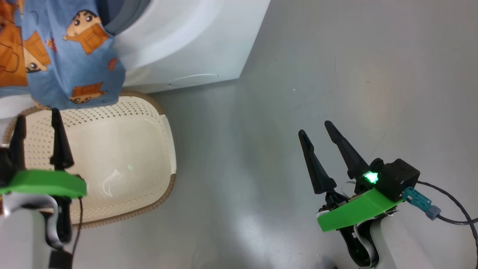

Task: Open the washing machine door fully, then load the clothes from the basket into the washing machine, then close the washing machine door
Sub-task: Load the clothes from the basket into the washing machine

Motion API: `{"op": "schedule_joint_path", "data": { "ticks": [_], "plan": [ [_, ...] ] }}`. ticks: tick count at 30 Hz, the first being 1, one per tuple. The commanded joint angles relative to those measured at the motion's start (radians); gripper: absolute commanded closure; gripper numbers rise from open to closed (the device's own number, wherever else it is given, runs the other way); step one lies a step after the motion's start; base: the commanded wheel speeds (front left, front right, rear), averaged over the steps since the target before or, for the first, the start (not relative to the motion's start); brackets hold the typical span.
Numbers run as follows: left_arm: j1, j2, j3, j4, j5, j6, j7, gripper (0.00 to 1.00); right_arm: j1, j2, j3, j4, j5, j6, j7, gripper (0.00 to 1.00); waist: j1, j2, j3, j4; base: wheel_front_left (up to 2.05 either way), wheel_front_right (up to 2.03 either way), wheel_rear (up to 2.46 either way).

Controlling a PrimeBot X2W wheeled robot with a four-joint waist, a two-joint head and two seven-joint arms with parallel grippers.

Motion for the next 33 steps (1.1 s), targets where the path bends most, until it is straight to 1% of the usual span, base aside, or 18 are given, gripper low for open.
{"op": "schedule_joint_path", "data": {
  "ticks": [1,2,5,10,11,19,25,27,28,33],
  "plan": [
    [-0.038,0.046,0.03,0.019,-0.014,-0.013,0.005,0.0,0.014,0.005,0.026,-0.017,0.011,0.003,-0.005,0.0,0.0,-0.0001,0.014,-0.005,0.0,0.0,0.0],
    [-0.057,0.049,0.033,0.04,-0.024,-0.021,0.005,0.0,0.012,0.005,0.028,-0.015,0.012,0.003,-0.005,0.0,0.0,-0.0001,0.019,-0.007,0.0,0.0,0.0],
    [-0.117,0.084,0.028,0.118,-0.026,-0.047,0.01,0.0,0.005,0.005,0.032,-0.014,0.018,0.003,-0.005,0.0,0.0,-0.0001,0.039,-0.014,0.0,0.0,0.0],
    [-0.205,0.12,0.025,0.229,-0.025,-0.061,0.006,0.0,-0.003,0.005,0.036,-0.012,0.023,0.003,-0.005,0.0,0.0,-0.0001,0.069,-0.025,0.0,0.0,0.0],
    [-0.233,0.126,0.019,0.258,-0.027,-0.07,0.003,0.0,-0.006,0.005,0.036,-0.011,0.024,0.003,-0.005,0.0,0.0,-0.0001,0.08,-0.028,0.0,0.0,0.0],
    [-0.303,0.137,0.001,0.317,-0.022,-0.087,-0.01,0.0,-0.014,0.005,0.04,-0.008,0.028,0.003,-0.005,0.0,0.0,-0.0001,0.11,-0.033,0.0,0.0,0.0],
    [-0.365,0.152,-0.002,0.333,-0.023,-0.101,-0.017,0.0,-0.024,0.005,0.055,0.0,0.041,0.003,-0.005,0.0,0.0,-0.0001,0.126,-0.039,0.0,0.0,0.0],
    [-0.374,0.153,-0.005,0.326,-0.022,-0.108,-0.019,0.62,-0.025,0.005,0.057,0.004,0.046,0.003,-0.005,0.0,0.0,-0.0001,0.126,-0.04,0.0,0.0,0.0],
    [-0.375,0.154,-0.007,0.321,-0.02,-0.11,-0.019,1.0,-0.025,0.005,0.058,0.006,0.048,0.003,-0.005,0.0,0.0,-0.0001,0.126,-0.04,0.0,0.0,0.0],
    [-0.343,0.132,-0.005,0.284,-0.012,-0.117,-0.02,1.0,-0.024,0.005,0.058,0.023,0.053,0.003,-0.005,0.0,0.0,-0.0001,0.108,-0.034,0.0,0.0,0.0]
  ]
}}
